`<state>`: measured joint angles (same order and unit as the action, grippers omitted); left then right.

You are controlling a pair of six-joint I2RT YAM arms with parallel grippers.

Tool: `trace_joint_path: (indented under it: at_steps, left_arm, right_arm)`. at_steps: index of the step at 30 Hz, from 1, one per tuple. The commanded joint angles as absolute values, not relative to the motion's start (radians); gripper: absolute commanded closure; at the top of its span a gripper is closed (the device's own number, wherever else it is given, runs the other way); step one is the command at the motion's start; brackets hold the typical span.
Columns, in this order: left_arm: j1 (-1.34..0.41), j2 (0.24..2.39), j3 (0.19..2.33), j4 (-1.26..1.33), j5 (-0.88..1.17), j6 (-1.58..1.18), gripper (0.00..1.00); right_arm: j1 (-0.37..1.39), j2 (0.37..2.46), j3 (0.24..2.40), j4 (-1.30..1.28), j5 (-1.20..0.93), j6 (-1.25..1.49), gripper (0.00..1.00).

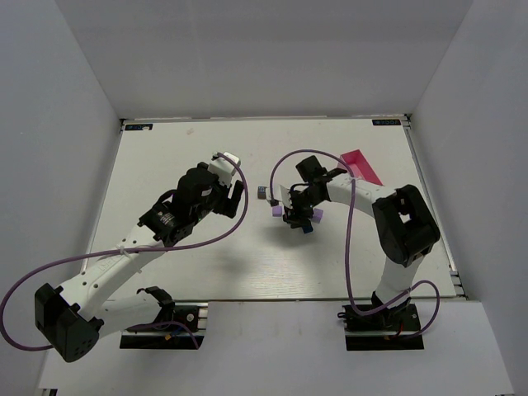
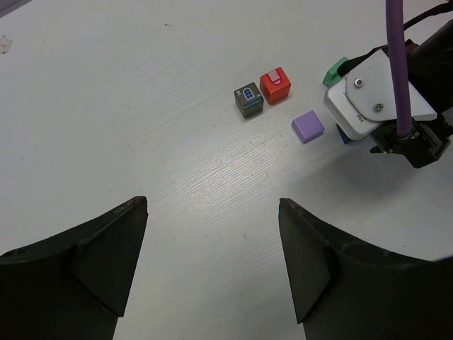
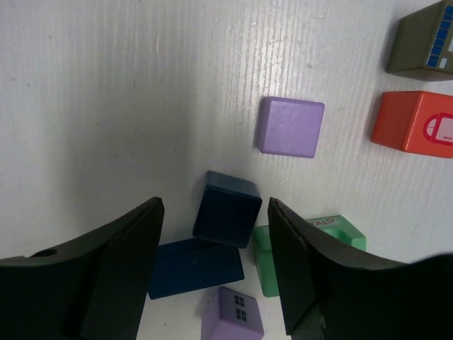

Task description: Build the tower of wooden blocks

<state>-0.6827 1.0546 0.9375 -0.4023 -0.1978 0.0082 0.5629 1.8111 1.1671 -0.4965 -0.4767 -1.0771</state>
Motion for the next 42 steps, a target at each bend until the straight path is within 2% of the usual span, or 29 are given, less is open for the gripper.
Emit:
trace_joint_path:
  at_steps: [1, 5, 6, 16, 27, 42]
  left_arm:
    - [-0.678, 1.026, 0.934, -0.385, -0.189, 0.008, 0.15]
    - [-0.678, 1.026, 0.934, -0.385, -0.189, 0.008, 0.15]
    - [-0.678, 1.026, 0.934, -0.385, -0.189, 0.008, 0.15]
    - [-0.678, 1.026, 0.934, -0.385, -0.189, 0.008, 0.15]
    - [-0.678, 1.026, 0.934, -0.385, -0.189, 0.008, 0.15]
    - [-0.678, 1.035, 0.934, -0.385, -0.207, 0.008, 0.15]
  right_arm:
    - [0.569, 1.815, 1.196, -0.485, -0.474, -1.063, 0.34]
    - [0.568, 1.816, 1.204, -0.491, -0.477, -1.062, 0.42]
    - [0.569, 1.816, 1.206, -0.498, -0.479, -1.062, 0.47]
    - [0.569, 1.818, 1.242, -0.548, -0.491, -1.072, 0.75]
    - [0.563, 1.713, 1.327, -0.529, -0.522, -1.051, 0.78]
    - [0.551, 1.899, 1.476, -0.462, -0.382, -1.017, 0.78]
